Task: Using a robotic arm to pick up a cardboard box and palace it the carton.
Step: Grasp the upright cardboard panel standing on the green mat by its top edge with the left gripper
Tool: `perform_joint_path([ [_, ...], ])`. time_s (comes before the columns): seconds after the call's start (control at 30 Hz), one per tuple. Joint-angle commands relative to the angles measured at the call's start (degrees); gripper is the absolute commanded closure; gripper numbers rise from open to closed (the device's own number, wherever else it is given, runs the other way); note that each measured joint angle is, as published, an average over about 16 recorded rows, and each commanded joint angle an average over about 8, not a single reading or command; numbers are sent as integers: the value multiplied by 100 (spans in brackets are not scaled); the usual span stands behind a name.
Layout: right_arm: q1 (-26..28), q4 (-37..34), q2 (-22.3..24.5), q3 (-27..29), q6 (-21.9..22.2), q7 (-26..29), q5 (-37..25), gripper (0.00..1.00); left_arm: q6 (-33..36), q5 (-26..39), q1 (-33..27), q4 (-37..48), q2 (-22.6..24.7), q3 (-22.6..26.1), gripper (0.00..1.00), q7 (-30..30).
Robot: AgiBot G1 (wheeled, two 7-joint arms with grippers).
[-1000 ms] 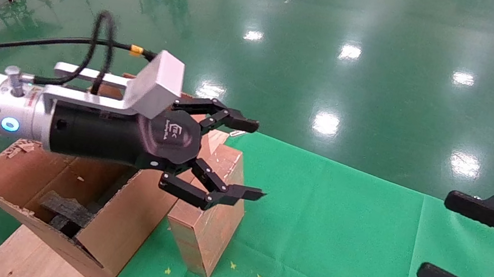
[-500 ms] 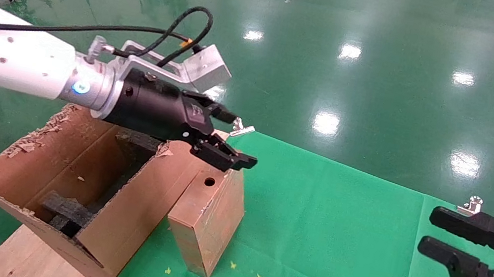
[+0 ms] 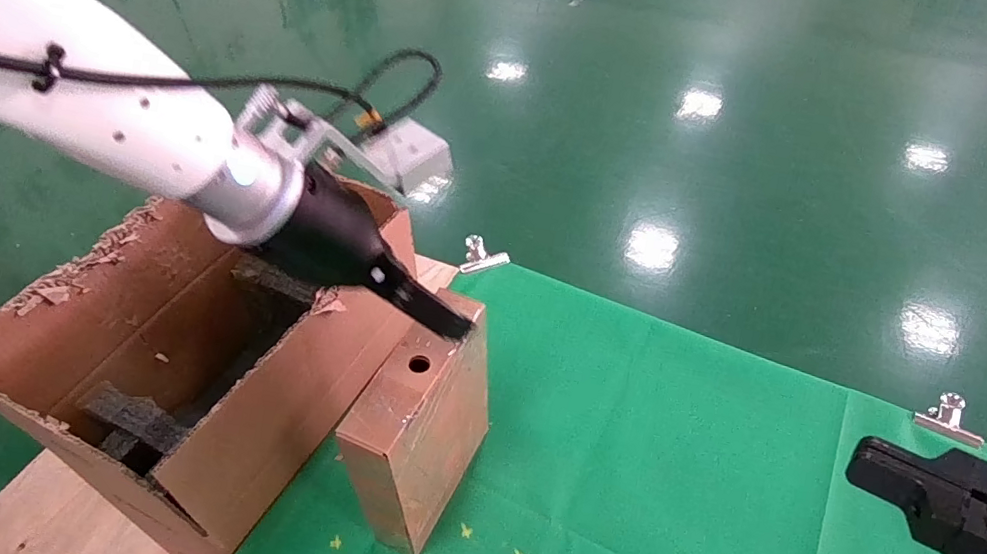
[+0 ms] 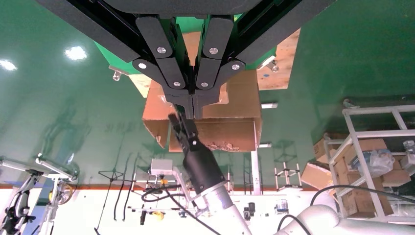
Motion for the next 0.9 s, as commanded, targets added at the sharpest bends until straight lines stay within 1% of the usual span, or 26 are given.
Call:
perform_joint_path([
  [0.03, 0, 0, 0, 0, 0, 0, 0, 100, -20, -79, 62, 2, 46, -18, 0, -201],
  [0.3, 0, 0, 0, 0, 0, 0, 0, 100, 44, -24, 163, -9, 177, 135, 0, -378],
  [0.5, 0, 0, 0, 0, 0, 0, 0, 100, 70, 22, 207, -13, 213, 246, 0, -386],
  [0.53, 0, 0, 0, 0, 0, 0, 0, 94, 72, 35, 205, -13, 217, 259, 0, -374],
  [0.6, 0, -1, 0, 0, 1, 0, 0, 69, 62, 66, 190, -13, 222, 277, 0, -351],
  [0.63, -1, -1, 0, 0, 1, 0, 0, 56, 55, 81, 182, -14, 223, 283, 1, -339],
  [0.67, -1, -1, 0, 0, 1, 0, 0, 44, 48, 94, 175, -15, 224, 287, 12, -330],
  [0.77, -1, -1, 1, 1, 2, 0, 1, 6, 34, 123, 158, -15, 226, 294, 49, -313],
  [0.8, -1, -1, 1, 1, 2, 0, 1, 0, 28, 125, 153, -15, 224, 294, 62, -314],
  [0.87, -1, -1, 1, 1, 2, 0, 2, 0, 25, 119, 153, -16, 223, 293, 87, -317],
  [0.9, -1, -1, 1, 1, 2, 0, 2, 0, 26, 115, 154, -16, 223, 292, 98, -319],
])
